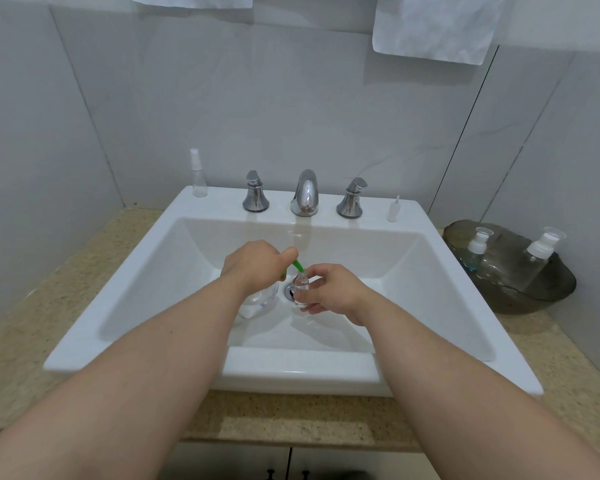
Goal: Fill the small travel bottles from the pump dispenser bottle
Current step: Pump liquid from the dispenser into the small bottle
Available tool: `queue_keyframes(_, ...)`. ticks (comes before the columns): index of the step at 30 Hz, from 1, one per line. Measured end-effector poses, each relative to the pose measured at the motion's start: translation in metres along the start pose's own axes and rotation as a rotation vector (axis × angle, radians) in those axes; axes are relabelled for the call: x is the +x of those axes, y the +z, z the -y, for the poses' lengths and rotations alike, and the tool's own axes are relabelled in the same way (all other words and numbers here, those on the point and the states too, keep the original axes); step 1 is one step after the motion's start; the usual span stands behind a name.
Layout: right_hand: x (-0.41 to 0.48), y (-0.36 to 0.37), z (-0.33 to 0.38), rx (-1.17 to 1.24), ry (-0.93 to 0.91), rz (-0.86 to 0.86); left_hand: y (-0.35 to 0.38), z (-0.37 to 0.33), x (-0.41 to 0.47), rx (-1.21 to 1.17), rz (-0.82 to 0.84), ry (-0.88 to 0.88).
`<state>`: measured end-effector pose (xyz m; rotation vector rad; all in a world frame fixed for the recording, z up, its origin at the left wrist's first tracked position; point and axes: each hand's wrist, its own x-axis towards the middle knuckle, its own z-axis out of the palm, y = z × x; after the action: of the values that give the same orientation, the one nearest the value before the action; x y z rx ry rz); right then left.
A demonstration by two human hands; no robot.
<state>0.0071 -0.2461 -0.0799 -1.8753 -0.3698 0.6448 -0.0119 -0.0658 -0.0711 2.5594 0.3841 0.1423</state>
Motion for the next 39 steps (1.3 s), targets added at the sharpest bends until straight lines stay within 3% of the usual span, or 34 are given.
queue_keyframes(39,0.0038,-0.0004,-0.0039,-0.034,0.011,0.008,-0.0025,-0.0012,-0.0019,-0.012,-0.004,-0.012)
